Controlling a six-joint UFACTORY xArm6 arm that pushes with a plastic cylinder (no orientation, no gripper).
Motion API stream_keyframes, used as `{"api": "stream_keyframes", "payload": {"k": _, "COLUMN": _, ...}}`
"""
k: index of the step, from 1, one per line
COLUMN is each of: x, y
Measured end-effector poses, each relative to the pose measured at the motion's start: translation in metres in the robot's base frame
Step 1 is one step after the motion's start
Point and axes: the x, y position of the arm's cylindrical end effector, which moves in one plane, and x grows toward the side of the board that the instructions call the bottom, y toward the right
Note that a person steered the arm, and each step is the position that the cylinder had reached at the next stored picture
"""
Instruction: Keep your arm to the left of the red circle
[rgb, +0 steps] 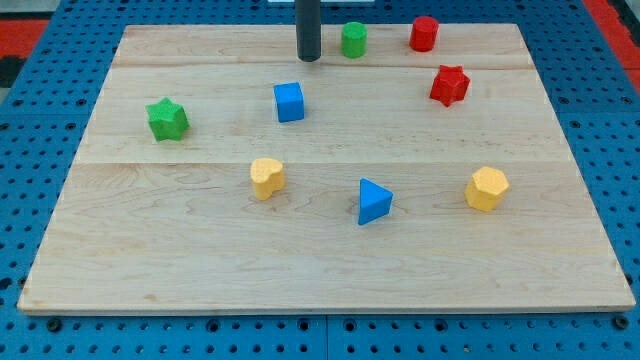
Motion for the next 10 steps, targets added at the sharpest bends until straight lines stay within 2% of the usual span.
{"api": "stream_keyframes", "payload": {"k": 1, "x": 0.004, "y": 0.001}}
{"api": "stream_keyframes", "payload": {"k": 2, "x": 0.022, "y": 0.026}}
{"api": "stream_keyframes", "payload": {"k": 4, "x": 0.017, "y": 0.087}}
{"api": "stream_keyframes", "payload": {"k": 6, "x": 0.014, "y": 0.084}}
{"api": "stream_keyframes", "payload": {"k": 8, "x": -0.03, "y": 0.123}}
{"api": "stream_keyframes", "payload": {"k": 10, "x": -0.038, "y": 0.123}}
